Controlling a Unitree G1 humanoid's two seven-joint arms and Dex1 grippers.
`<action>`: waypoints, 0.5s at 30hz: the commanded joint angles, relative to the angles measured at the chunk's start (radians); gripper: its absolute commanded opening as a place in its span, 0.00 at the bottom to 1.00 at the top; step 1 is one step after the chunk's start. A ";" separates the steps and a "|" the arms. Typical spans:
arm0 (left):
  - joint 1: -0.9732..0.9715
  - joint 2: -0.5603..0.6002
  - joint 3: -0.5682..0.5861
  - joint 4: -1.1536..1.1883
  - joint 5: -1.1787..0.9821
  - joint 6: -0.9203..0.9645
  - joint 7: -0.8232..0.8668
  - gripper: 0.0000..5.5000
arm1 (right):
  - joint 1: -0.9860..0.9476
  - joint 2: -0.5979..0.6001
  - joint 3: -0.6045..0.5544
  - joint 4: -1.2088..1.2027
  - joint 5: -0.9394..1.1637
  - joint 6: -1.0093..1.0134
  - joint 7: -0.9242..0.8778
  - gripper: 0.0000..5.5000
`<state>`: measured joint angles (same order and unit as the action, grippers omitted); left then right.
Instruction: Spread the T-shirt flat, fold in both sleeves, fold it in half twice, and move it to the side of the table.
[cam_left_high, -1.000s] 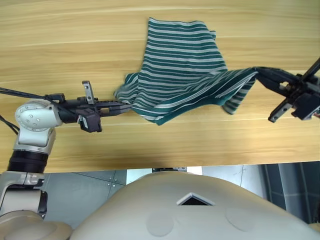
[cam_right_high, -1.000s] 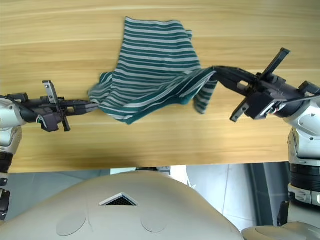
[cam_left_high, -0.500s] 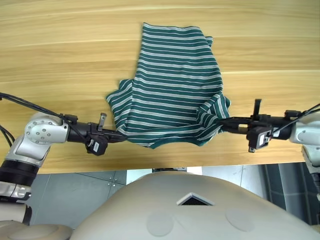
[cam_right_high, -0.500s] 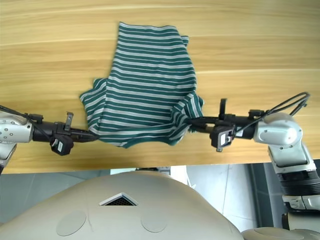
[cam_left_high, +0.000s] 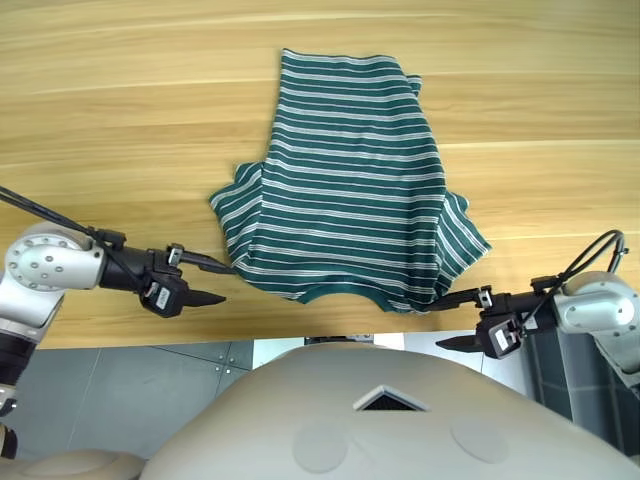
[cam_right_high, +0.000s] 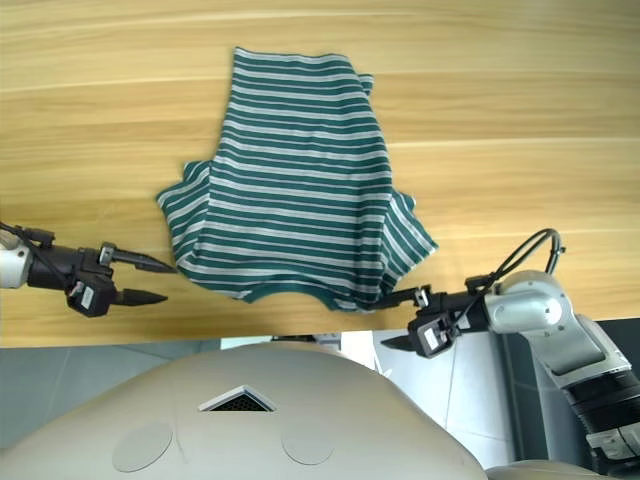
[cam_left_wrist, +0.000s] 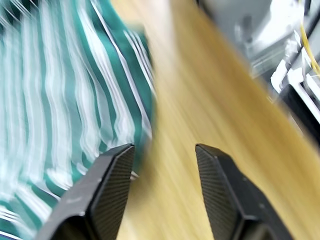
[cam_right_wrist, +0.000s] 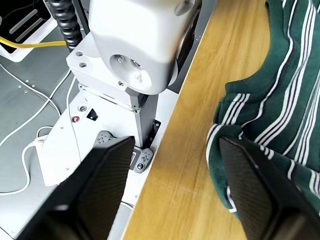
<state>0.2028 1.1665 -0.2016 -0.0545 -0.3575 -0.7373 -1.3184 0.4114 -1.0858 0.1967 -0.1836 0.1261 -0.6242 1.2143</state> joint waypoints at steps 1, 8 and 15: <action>-0.065 -0.028 0.133 -0.085 -0.357 0.084 -0.054 0.51 | 0.006 -0.069 -0.164 -0.024 0.170 -0.030 0.006 0.70; -0.317 -0.246 0.106 0.192 -0.083 0.069 0.015 0.35 | -0.106 -0.029 -0.400 -0.009 0.692 0.075 0.156 0.81; -0.383 -0.331 -0.004 0.495 0.378 -0.117 0.138 0.13 | -0.755 0.277 -0.183 0.365 0.147 0.256 -0.315 0.61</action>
<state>-0.1644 0.8584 -0.1590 0.3792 -0.0740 -0.8106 -1.2080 -0.1781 -0.9029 -0.0603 0.0557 0.4750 -0.3794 1.0318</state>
